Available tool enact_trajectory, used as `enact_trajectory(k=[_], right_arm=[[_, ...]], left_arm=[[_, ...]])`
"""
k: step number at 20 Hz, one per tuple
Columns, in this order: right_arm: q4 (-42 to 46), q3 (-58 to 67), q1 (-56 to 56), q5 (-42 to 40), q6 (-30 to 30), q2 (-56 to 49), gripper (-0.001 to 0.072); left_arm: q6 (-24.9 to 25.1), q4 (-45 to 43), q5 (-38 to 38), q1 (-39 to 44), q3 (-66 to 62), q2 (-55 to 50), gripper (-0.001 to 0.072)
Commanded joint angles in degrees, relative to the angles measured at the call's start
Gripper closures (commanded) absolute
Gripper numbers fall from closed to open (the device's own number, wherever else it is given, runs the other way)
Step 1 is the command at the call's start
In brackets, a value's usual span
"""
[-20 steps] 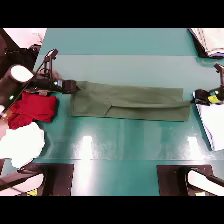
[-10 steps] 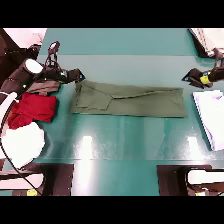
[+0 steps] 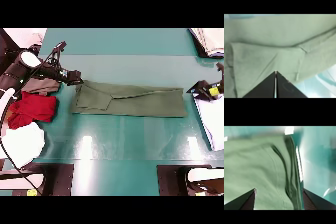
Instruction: Fold the shirts.
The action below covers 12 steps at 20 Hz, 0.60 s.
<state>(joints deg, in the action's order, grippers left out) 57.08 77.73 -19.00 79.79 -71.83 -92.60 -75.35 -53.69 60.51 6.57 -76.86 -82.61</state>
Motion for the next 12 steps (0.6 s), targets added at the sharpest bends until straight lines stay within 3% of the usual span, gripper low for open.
enact_trajectory(k=[1, 7, 9, 12], right_arm=[[-3.9, -5.6, -1.6, -0.3, 5.6, -2.7, 0.0059], [-5.1, -5.8, -0.2, -1.6, 7.0, -7.0, 0.0101], [-5.1, -5.7, 1.1, -2.3, 7.0, -6.9, 0.0232], [-5.1, -3.7, 2.3, -1.2, 7.6, -6.9, 0.0598]], left_arm=[[0.3, 0.0, 1.5, 1.0, 0.2, -0.1, 0.0671], [0.2, 0.4, 1.7, 1.0, 0.2, -0.1, 0.0679], [-0.3, 0.6, 1.5, 1.0, 0.2, -0.1, 0.0679], [-1.2, 5.7, 0.4, 1.1, 0.1, -1.5, 0.0679]])
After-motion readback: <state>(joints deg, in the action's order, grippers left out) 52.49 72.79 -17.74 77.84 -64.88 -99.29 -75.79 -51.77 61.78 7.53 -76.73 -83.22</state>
